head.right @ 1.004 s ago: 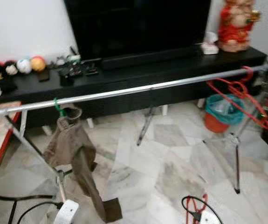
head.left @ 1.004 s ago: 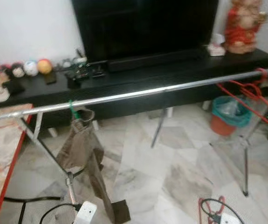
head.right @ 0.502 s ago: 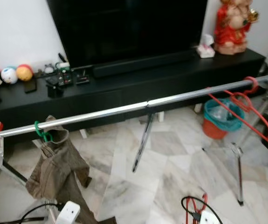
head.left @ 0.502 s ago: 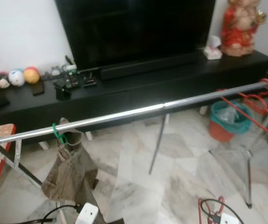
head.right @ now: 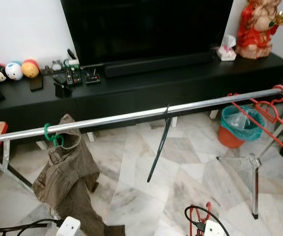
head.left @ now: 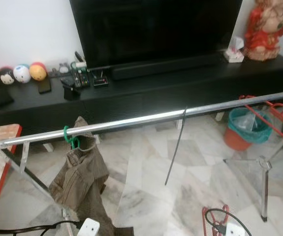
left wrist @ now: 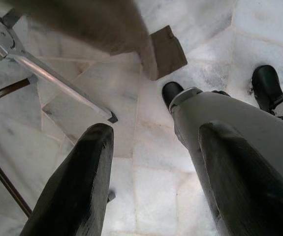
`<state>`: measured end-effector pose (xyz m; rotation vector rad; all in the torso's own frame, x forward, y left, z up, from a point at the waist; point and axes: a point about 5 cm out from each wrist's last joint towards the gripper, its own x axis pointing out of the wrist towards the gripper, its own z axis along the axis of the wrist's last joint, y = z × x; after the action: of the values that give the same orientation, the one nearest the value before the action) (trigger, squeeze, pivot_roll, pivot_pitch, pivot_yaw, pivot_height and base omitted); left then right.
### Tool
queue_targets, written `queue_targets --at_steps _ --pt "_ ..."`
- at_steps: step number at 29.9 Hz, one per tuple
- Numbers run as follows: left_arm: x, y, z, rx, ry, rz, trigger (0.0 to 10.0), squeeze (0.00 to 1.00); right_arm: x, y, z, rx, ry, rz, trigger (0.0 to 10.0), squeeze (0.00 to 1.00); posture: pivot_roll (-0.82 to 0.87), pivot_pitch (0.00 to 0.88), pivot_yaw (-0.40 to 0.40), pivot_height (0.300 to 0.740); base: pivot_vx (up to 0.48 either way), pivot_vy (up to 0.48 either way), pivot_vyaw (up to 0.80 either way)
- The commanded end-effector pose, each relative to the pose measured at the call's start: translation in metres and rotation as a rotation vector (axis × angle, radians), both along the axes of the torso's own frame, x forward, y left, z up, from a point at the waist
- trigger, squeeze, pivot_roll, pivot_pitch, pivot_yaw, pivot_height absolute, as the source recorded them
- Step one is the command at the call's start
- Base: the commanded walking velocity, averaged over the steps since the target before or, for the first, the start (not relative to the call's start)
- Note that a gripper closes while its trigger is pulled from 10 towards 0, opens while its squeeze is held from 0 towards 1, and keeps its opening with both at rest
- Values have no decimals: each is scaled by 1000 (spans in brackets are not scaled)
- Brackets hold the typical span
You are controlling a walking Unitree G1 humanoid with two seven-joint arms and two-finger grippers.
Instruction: Hang hanger
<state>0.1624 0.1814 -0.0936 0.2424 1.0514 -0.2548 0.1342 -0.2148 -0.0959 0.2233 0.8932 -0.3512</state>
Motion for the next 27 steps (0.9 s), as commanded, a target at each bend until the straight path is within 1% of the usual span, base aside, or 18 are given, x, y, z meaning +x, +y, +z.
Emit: queue_targets --at_steps 1,4,7,8,10,11,13,14,16,17,18,19,20,22,23,24,26,27 --pt "-4 1 -2 14 18 2 10000 0 -2 0 -1 6 10 -5 10000 0 -97 3 50 740 0 0 0" --pt "-4 0 -2 16 21 1 10000 0 0 -2 1 -9 -4 -12 10000 0 -95 3 50 740 0 0 0" --pt "-4 -1 -2 16 19 3 10000 0 6 -9 5 -33 -45 -33 10000 0 -96 4 50 740 0 0 0" --pt "-4 0 -2 16 17 5 10000 0 11 -15 9 -74 -70 -18 10000 0 -97 3 52 740 0 0 0" --pt "-4 0 -2 17 16 5 10000 0 16 -19 13 -116 -87 29 10000 0 -101 4 54 740 0 0 0" --pt "-5 1 -2 19 17 5 10000 0 21 -21 16 -147 -102 89 10000 0 -102 4 55 740 0 0 0" --pt "-6 5 -2 23 18 7 10000 0 31 -25 23 -193 -142 157 10000 0 -104 2 55 740 0 0 0" --pt "-6 6 -2 25 18 8 10000 0 33 -26 25 -204 -153 170 10000 0 -104 2 55 740 0 0 0" --pt "-6 6 -2 25 15 10 10000 0 45 -36 35 -241 -216 161 10000 0 -99 1 54 740 0 0 0" --pt "-6 6 -2 25 15 10 10000 0 45 -36 35 -241 -216 161 10000 0 -99 1 54 740 0 0 0" --pt "-6 7 -2 25 15 12 10000 0 49 -39 39 -254 -235 162 10000 0 -99 1 53 740 0 0 0" --pt "-6 7 -2 27 14 12 10000 0 60 -42 47 -305 -279 221 10000 0 -101 0 58 740 0 0 0" --pt "-6 7 -2 27 14 12 10000 0 60 -42 47 -305 -279 221 10000 0 -101 0 58 740 0 0 0" --pt "-6 8 -2 29 14 10 10000 0 72 -46 59 -348 -336 261 10000 0 -104 0 61 740 0 0 0" --pt "-6 8 -2 30 14 9 10000 0 78 -50 65 -368 -364 255 10000 0 -104 0 61 740 0 0 0" --pt "-6 8 -1 31 13 9 10000 0 87 -59 76 -388 -412 209 10000 0 -105 0 60 740 0 0 0" --pt "-5 8 -1 32 10 7 10000 0 100 -68 89 -396 -464 166 10000 0 -104 0 63 740 0 0 0" --pt "-5 8 -1 32 10 7 10000 0 100 -68 89 -396 -464 166 10000 0 -104 0 63 740 0 0 0"
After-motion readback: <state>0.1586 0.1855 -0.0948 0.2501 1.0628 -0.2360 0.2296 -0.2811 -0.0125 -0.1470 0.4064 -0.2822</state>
